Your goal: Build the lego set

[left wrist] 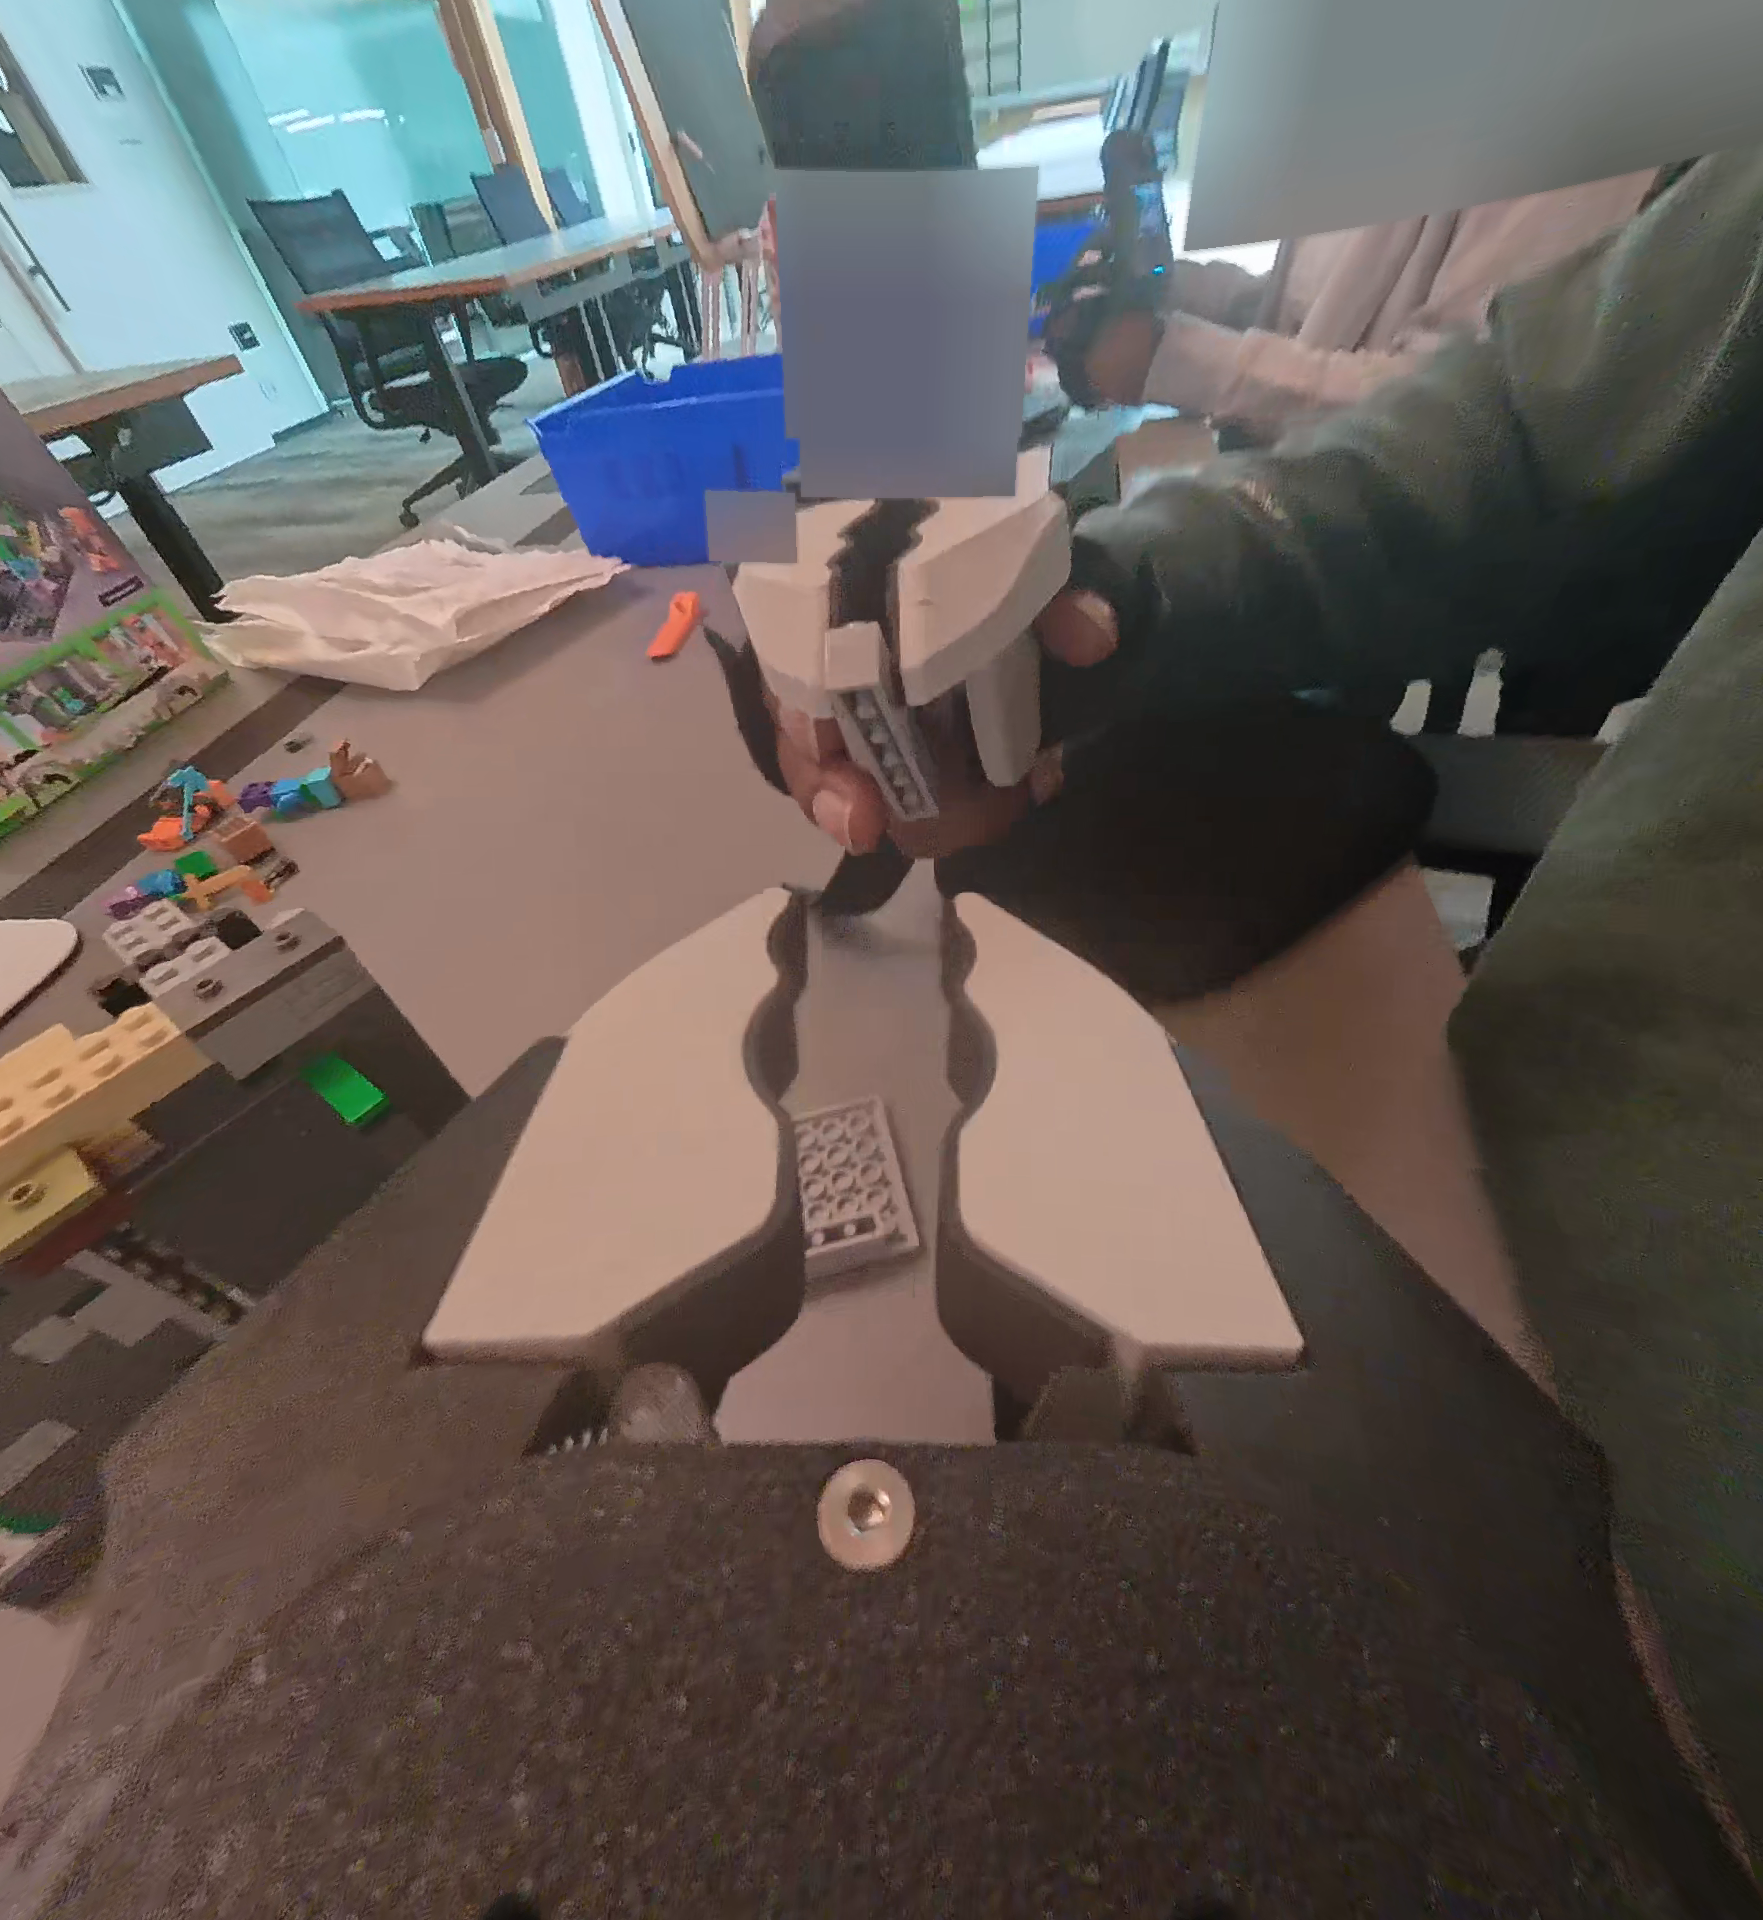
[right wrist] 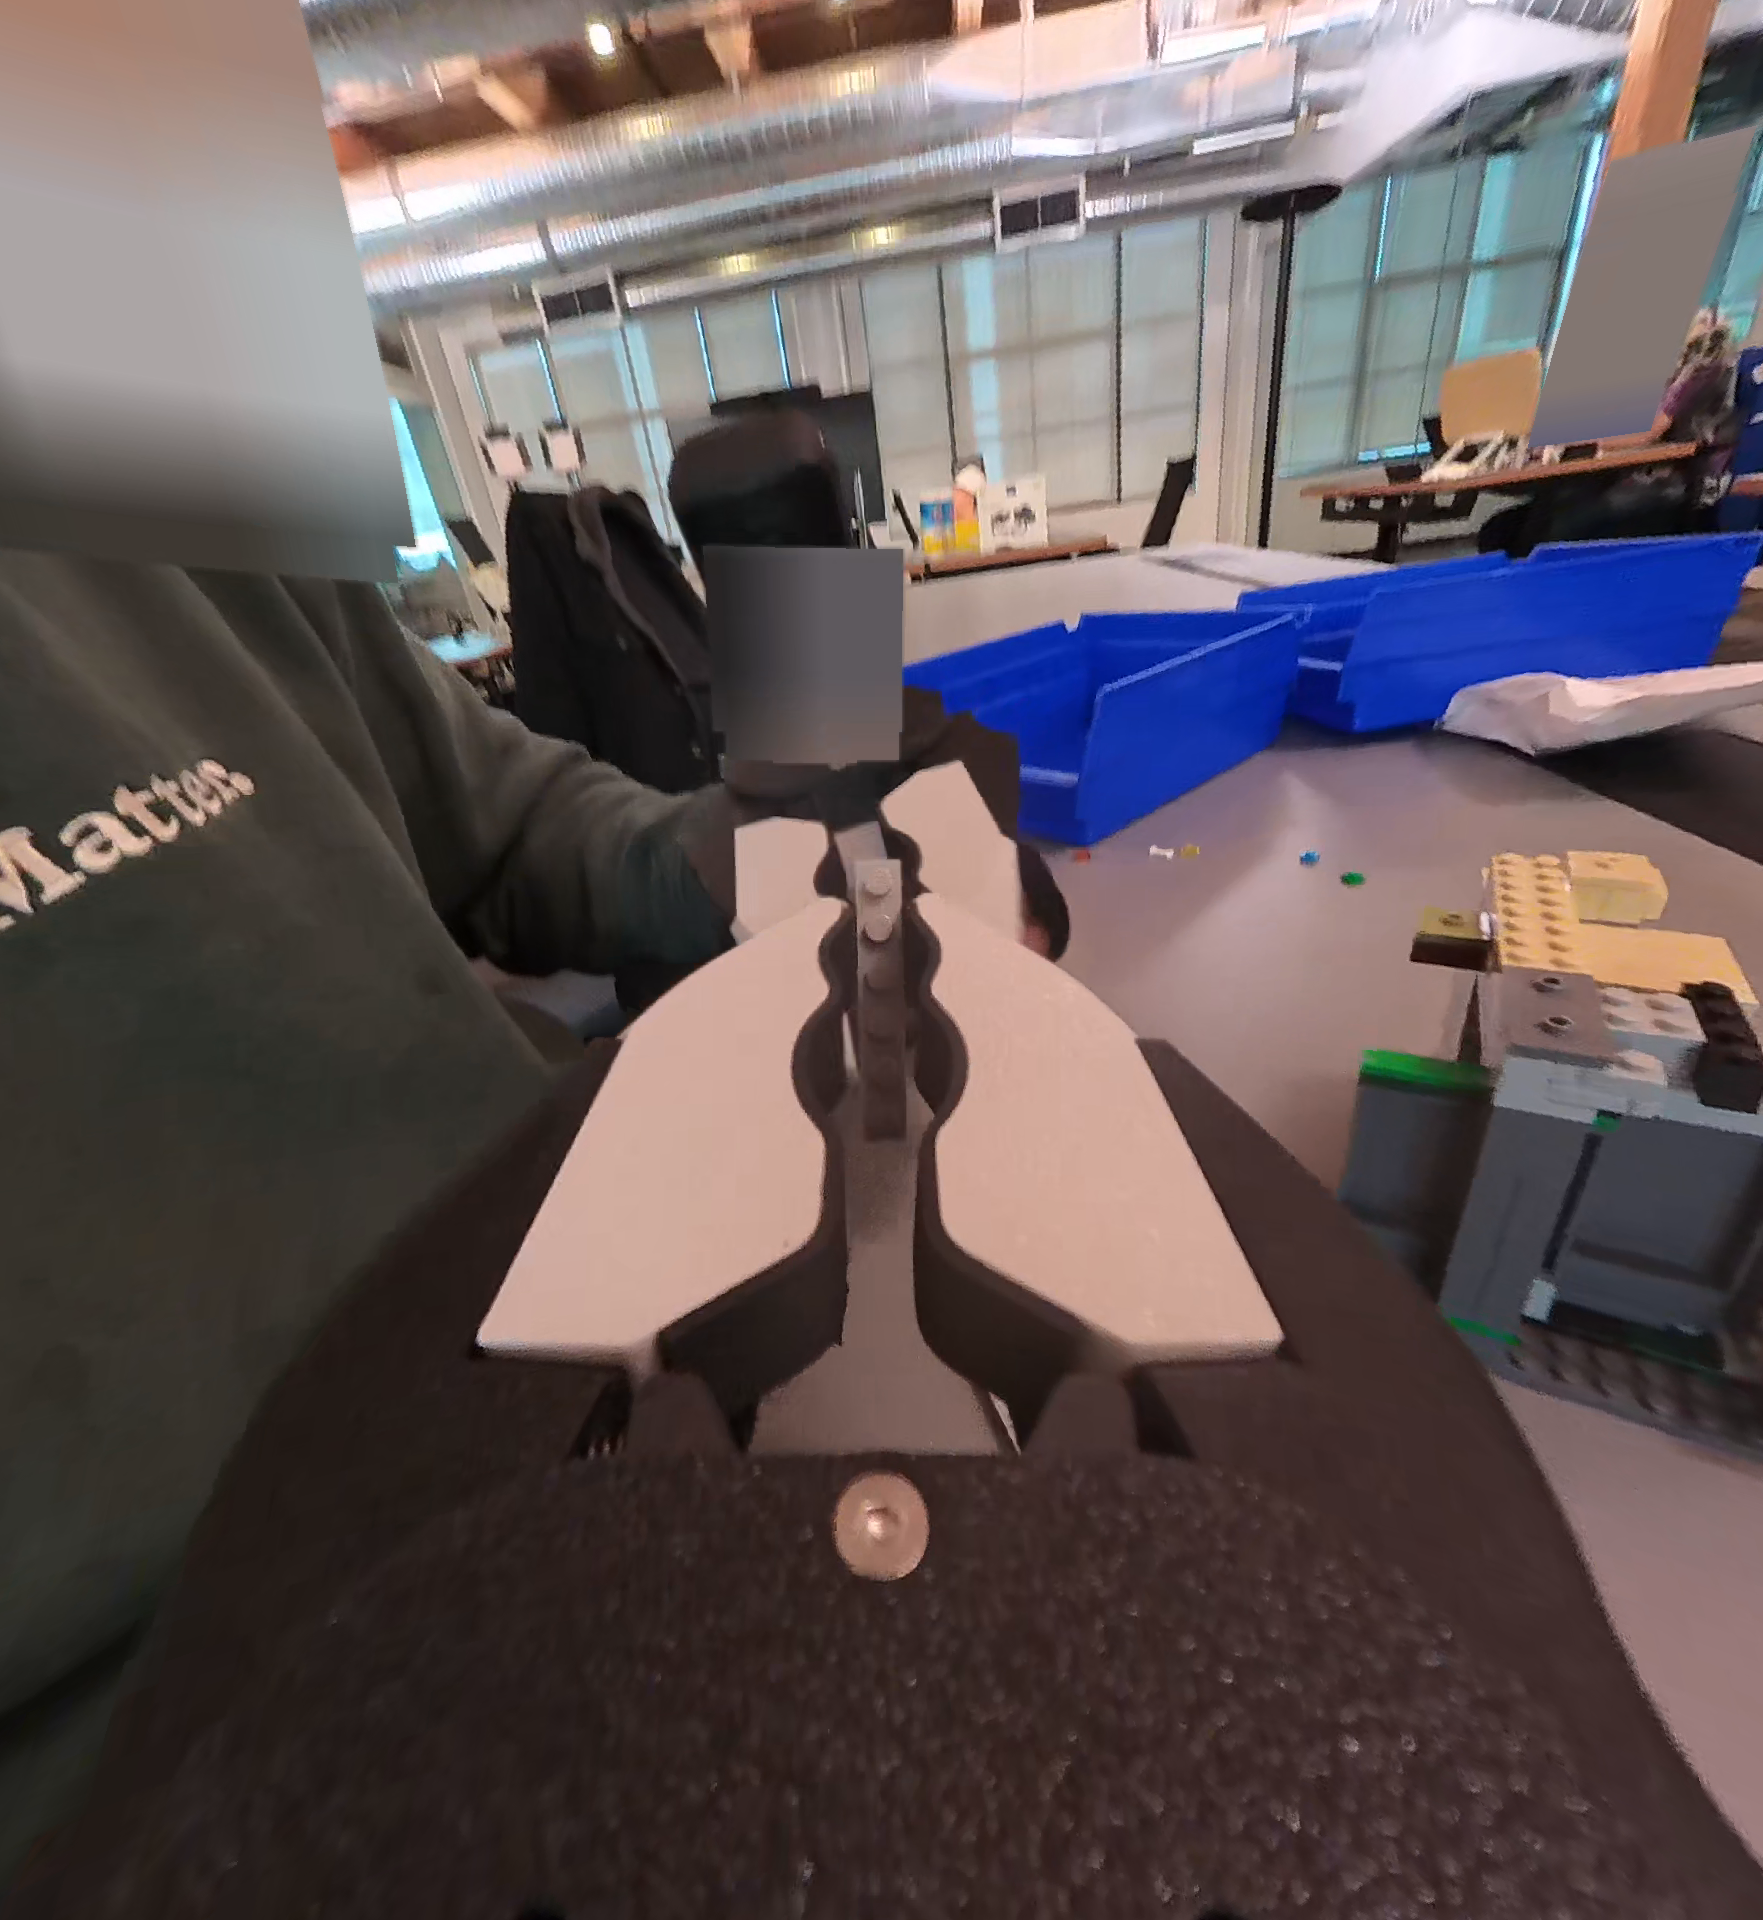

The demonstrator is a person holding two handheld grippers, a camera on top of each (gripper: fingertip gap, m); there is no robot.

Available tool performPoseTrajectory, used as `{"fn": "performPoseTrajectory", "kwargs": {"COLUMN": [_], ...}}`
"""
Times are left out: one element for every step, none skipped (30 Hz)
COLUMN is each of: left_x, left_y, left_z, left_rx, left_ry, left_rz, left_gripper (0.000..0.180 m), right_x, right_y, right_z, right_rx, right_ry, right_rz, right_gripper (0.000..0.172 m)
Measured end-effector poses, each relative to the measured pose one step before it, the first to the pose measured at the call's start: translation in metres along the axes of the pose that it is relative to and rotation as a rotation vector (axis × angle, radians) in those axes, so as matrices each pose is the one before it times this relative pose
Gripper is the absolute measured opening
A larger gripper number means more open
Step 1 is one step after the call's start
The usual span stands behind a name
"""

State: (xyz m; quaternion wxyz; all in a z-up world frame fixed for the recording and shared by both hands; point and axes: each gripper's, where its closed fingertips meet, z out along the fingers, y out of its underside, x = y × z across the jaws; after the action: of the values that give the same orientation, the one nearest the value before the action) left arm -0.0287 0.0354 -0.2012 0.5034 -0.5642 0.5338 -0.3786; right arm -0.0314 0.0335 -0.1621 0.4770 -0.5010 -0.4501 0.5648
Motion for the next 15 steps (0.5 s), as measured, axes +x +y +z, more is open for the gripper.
{"fn": "performPoseTrajectory", "kwargs": {"left_x": [0.00087, 0.00002, 0.00128, 0.00166, 0.00149, 0.00074, 0.00075, 0.00014, -0.00213, -0.00233, -0.00049, -0.0001, 0.0004, 0.0003, -0.00087], "left_y": [-0.00363, -0.00409, -0.00359, -0.00362, -0.00417, -0.00416, -0.00313, -0.00261, -0.00208, -0.00084, -0.0005, -0.00019, 0.00049, 0.00119, 0.00173], "left_z": [0.00139, 0.00204, 0.00251, 0.00274, 0.00266, 0.00246, 0.00207, 0.00151, 0.00111, 0.0009, 0.00051, 0.00009, -0.00033, -0.00103, -0.00159], "left_rx": [0.0194, 0.0225, 0.0175, 0.0167, 0.0214, 0.0228, 0.0149, 0.0119, 0.0096, 0.0029, 0.0012, -0.001, -0.0078, -0.0148, -0.0196], "left_ry": [0.0043, -0.0018, 0.0063, 0.0079, 0.0057, 0.0026, 0.0048, 0.0019, -0.0122, -0.0112, 0.0012, 0.0023, 0.0056, 0.0066, -0.0004], "left_rz": [-0.0113, -0.0125, -0.0149, -0.0152, -0.0146, -0.016, -0.0144, -0.0143, -0.0128, -0.0089, -0.0042, -0.0009, -0.0004, -0.0001, 0.0017], "left_gripper": [0.028, 0.032, 0.033, 0.032, 0.03, 0.028, 0.026, 0.023, 0.02, 0.015, 0.011, 0.011, 0.01, 0.009, 0.008], "right_x": [-0.00083, -0.00087, -0.00054, 0.00054, 0.00127, 0.00121, 0.0009, 0.00055, -0.0001, -0.00006, -0.0004, -0.00056, -0.00039, -0.00082, -0.00087], "right_y": [-0.00345, -0.00387, -0.00377, -0.00315, -0.00316, -0.00258, -0.00181, -0.00146, -0.00123, -0.00086, -0.00041, -0.00067, -0.00035, 0.00057, 0.00094], "right_z": [0.00109, 0.00141, 0.00155, 0.0015, 0.00129, 0.00091, 0.00075, 0.00039, 0.0002, 0.00023, 0.00004, -0.00015, -0.00024, -0.00033, -0.00044], "right_rx": [0.0343, 0.0373, 0.0364, 0.0319, 0.0291, 0.0221, 0.0131, 0.0092, 0.0065, 0.0041, 0.0023, 0.0041, 0.0001, -0.0077, -0.0124], "right_ry": [-0.0095, -0.0102, -0.0099, -0.0032, 0.0024, 0.0026, 0.0015, 0.002, 0.0011, 0.0017, -0.0001, -0.0019, -0.0004, -0.0035, -0.0017], "right_rz": [0.0174, 0.0231, 0.0251, 0.02, 0.0132, 0.0091, 0.0043, -0.0008, -0.0039, -0.0031, -0.0023, -0.0019, -0.0051, -0.0092, -0.0131], "right_gripper": [0.008, 0.007, 0.008, 0.008, 0.007, 0.008, 0.008, 0.008, 0.008, 0.008, 0.008, 0.007, 0.007, 0.007, 0.008]}}
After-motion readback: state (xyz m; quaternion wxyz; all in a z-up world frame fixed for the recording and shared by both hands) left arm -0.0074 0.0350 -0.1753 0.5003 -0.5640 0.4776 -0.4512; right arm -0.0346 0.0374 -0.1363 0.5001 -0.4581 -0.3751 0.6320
